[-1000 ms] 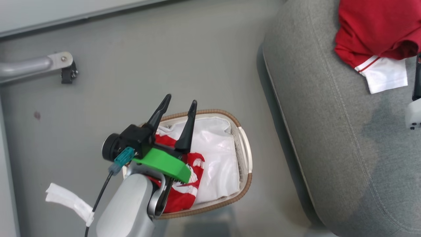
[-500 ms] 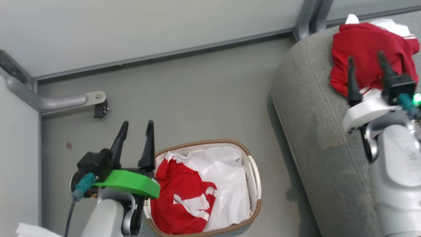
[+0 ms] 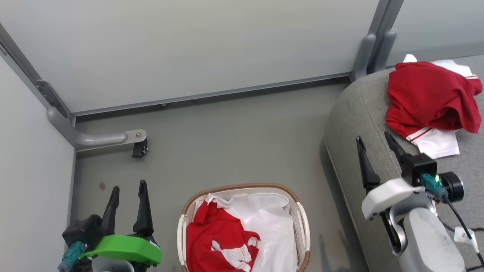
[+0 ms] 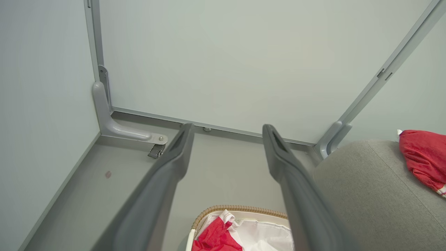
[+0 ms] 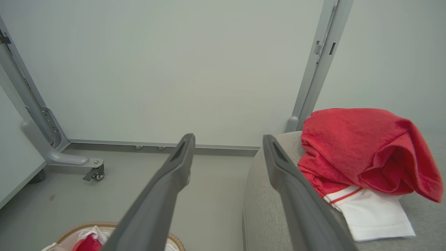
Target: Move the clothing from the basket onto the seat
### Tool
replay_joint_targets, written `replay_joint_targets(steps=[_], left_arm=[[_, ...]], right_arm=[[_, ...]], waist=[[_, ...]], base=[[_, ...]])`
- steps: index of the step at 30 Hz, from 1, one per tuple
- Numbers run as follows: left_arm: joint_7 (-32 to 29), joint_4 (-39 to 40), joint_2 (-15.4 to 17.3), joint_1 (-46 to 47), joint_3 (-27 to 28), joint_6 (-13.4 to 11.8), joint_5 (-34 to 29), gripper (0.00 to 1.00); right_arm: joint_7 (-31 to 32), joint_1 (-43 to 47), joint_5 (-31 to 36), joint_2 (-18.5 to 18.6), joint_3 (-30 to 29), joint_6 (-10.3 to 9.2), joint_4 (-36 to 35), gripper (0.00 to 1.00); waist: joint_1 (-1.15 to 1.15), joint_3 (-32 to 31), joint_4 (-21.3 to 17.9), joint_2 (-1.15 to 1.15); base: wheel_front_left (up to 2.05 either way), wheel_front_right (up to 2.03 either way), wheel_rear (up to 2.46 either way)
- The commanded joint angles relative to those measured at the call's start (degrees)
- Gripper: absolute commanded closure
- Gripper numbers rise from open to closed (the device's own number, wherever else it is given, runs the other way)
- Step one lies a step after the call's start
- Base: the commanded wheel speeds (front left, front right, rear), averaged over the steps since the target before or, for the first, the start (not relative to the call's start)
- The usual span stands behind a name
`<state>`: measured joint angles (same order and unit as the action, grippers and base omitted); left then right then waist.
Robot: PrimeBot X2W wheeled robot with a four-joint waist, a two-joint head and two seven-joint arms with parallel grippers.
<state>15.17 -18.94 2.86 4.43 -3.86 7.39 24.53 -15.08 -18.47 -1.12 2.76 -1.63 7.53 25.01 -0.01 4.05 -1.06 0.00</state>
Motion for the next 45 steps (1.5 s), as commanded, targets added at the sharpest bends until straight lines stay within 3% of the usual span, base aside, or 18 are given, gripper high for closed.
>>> replay_joint_targets(steps=[1,16,45], left_arm=[[-0.03,0.32,0.08,-1.38,0.19,0.07,0.03,0.00],[-0.03,-0.59,0.08,-4.25,-0.59,-0.82,1.26,0.00],[-0.03,-1.82,0.08,-1.15,-2.56,-0.40,-0.80,0.00]], right_arm=[[-0.14,1.84,-0.87,0.25,0.15,-0.08,-0.89,0.00],[-0.14,9.57,-4.10,0.23,0.40,-0.08,-3.64,0.00],[-0.14,7.12,-3.54,0.23,1.20,-0.08,-4.17,0.00]], waist=[[0.01,-1.17,0.50,0.00],[0.01,-2.81,0.09,0.00],[0.01,0.53,-0.12,0.00]], base=[[0.00,0.00,0.00],[0.00,0.00,0.00],[0.00,0.00,0.00]])
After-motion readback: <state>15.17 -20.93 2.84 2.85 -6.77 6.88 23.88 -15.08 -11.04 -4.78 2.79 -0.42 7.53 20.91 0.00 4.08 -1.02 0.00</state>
